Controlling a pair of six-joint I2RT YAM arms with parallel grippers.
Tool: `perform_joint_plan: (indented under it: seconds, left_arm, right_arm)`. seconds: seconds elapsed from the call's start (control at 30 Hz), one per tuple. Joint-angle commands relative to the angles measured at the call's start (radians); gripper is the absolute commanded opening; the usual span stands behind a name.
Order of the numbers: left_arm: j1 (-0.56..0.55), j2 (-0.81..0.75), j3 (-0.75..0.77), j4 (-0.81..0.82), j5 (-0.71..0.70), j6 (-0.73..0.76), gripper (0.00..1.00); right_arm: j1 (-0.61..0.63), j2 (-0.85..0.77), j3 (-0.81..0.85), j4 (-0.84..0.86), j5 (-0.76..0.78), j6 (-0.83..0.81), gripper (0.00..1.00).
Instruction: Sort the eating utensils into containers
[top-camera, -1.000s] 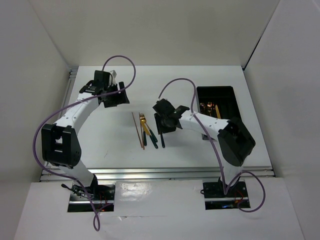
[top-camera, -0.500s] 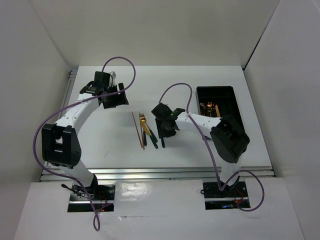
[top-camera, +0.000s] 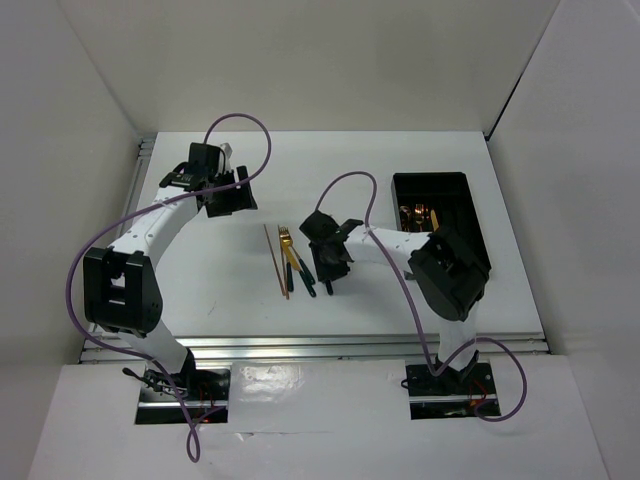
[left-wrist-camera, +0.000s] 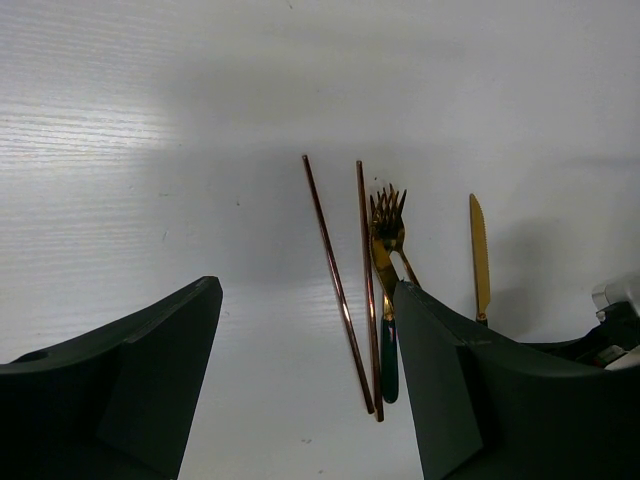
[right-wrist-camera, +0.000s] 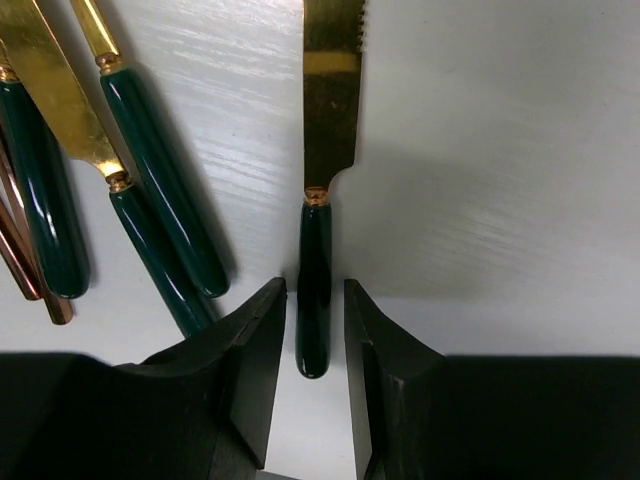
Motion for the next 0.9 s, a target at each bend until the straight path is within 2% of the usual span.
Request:
perform_joint_plan:
  seconds: [0.0, 0.13, 0.33, 0.47, 0.6, 0.87]
  left_arm:
    - [0.005, -0.013, 0.006, 0.006, -0.005, -0.003, 0.84]
    - [0.005, -0.004, 0.006, 0.006, -0.005, -0.003, 0.84]
    - [0.005, -0.004, 0.006, 0.006, -0.005, -0.003, 0.84]
    - [0.005, -0.004, 0.015, 0.006, -0.005, -0.003, 0.84]
    - [0.005, 0.005, 0.015, -0.003, -0.005, -0.003, 0.84]
    - [0.005, 0.014, 0.025, -0.003, -0.015, -0.003, 0.84]
  right_arm:
    - [0.019, 0.045, 0.031, -0.018, 0.031, 0.009, 0.37]
    - [0.028, 0.055, 0.04, -0.018, 0.031, 0.009, 0.31]
    - [0.028, 0.092, 0.031, -0.018, 0.041, 0.018, 0.14]
    - [0.003, 0.08, 0.011, -0.018, 0.087, 0.018, 0.07]
    - [-0.084, 0.011, -0.043, 0.008, 0.063, -0.006, 0.04]
    - [-0.236, -0.185, -0.023, 0.017, 0.092, -0.148, 0.03]
